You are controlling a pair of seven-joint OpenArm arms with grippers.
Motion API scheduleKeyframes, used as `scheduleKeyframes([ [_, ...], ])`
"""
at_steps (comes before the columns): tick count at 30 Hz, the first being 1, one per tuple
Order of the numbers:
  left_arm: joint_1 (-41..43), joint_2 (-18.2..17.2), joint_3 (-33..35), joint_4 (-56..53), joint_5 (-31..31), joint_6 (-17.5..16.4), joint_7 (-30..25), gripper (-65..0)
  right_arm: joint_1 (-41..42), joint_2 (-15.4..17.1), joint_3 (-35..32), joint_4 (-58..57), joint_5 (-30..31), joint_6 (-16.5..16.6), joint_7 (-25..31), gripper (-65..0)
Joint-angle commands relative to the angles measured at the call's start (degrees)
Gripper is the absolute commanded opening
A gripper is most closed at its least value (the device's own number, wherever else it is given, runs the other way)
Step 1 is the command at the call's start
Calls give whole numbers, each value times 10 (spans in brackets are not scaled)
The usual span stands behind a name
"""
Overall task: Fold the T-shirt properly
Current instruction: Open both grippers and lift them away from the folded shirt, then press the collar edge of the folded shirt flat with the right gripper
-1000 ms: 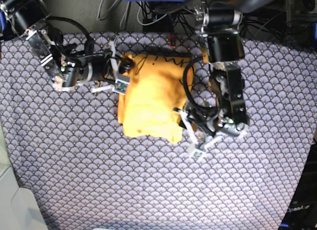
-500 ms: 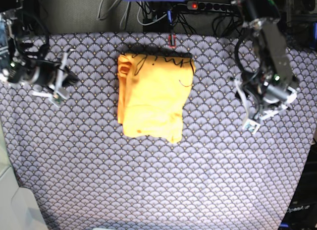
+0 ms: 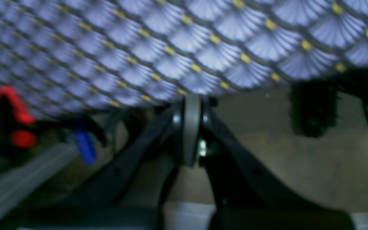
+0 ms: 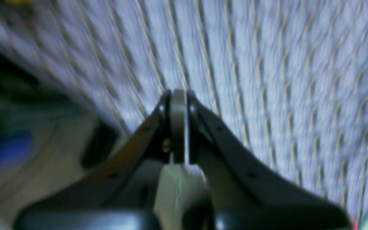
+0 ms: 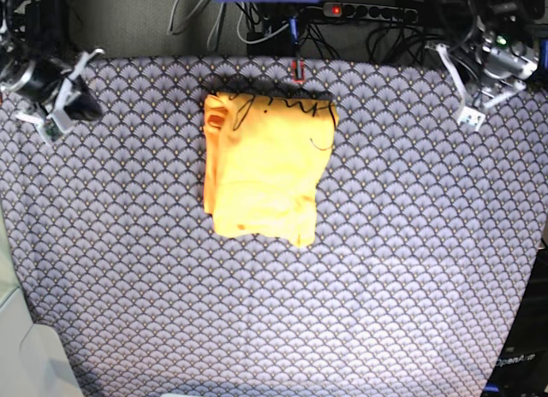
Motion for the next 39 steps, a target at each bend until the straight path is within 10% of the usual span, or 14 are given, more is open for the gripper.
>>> scheduleKeyframes([
  [1, 0, -7, -3, 9, -2, 1, -11, -650, 19, 8, -3, 18, -1, 2, 3, -650],
  [11, 73, -10, -6, 9, -1, 1, -45, -650, 284, -70, -194, 11, -2, 2, -182, -650],
  [22, 125, -10, -70, -57, -1, -12, -117, -650, 289, -176, -356, 0, -2, 2, -181, -650],
  [33, 125, -7, -124, -67, 0, -33, -117, -650, 293, -135, -417, -266, -3, 2, 13, -650],
  [39, 122, -7, -123, -68, 0, -33, -117, -650, 279, -86, -425, -229, -1, 2, 28, -650],
])
